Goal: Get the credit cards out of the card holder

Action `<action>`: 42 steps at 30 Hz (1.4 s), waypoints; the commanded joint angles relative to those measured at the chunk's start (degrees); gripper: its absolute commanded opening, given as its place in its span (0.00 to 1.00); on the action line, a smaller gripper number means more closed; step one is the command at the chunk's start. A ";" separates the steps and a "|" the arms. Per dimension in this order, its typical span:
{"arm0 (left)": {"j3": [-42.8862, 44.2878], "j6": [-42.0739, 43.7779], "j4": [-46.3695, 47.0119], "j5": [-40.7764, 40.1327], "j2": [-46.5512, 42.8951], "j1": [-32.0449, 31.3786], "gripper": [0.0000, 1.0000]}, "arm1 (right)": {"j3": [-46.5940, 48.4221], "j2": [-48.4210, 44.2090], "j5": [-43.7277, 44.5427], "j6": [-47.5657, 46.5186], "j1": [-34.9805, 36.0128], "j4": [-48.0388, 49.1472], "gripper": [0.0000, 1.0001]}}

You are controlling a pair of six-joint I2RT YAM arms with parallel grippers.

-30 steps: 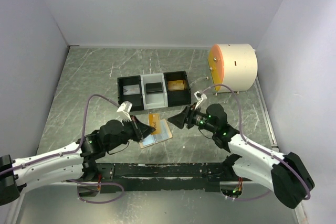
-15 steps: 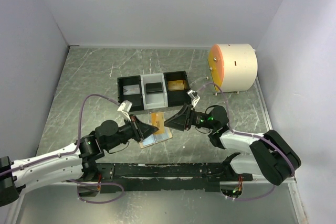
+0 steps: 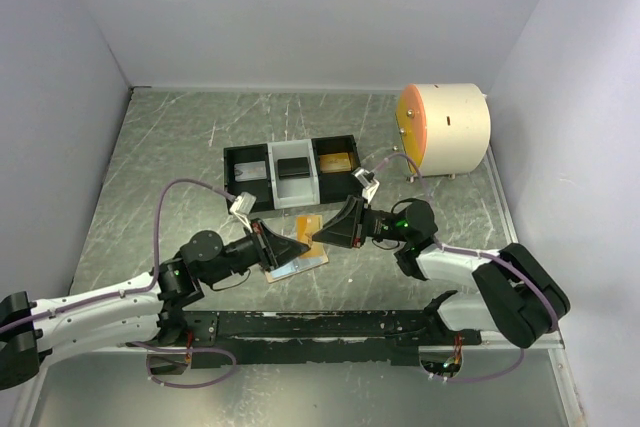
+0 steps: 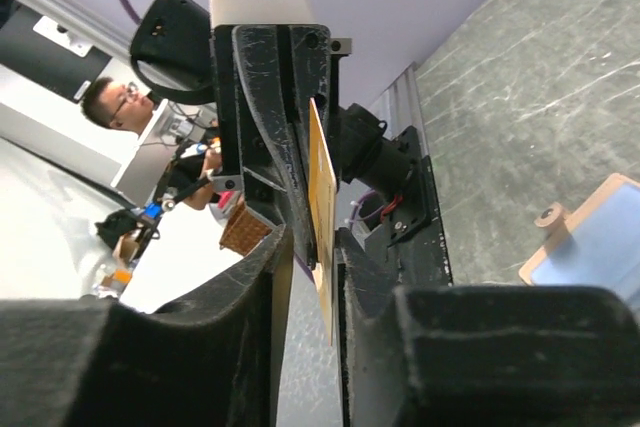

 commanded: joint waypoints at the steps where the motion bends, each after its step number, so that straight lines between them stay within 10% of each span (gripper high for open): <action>1: -3.05 -1.03 8.05 1.24 -0.66 -0.29 0.07 | -0.45 0.91 -2.85 2.93 0.12 7.37 0.20; 15: -2.63 -0.88 6.67 2.47 -0.26 -0.29 0.09 | -0.51 0.08 -3.46 2.65 0.12 6.88 0.00; 21: -2.01 -1.38 3.06 1.08 -0.47 -0.29 0.38 | 0.79 -3.10 -2.04 -3.87 0.12 -3.35 0.00; 33: 6.80 -3.05 -36.79 -13.98 -7.57 -0.29 0.97 | 9.73 -20.29 22.61 -35.21 0.10 -57.50 0.00; 42: 20.74 0.32 -57.02 -26.12 3.76 -0.14 1.00 | 16.02 -19.38 35.96 -48.50 0.46 -67.94 0.00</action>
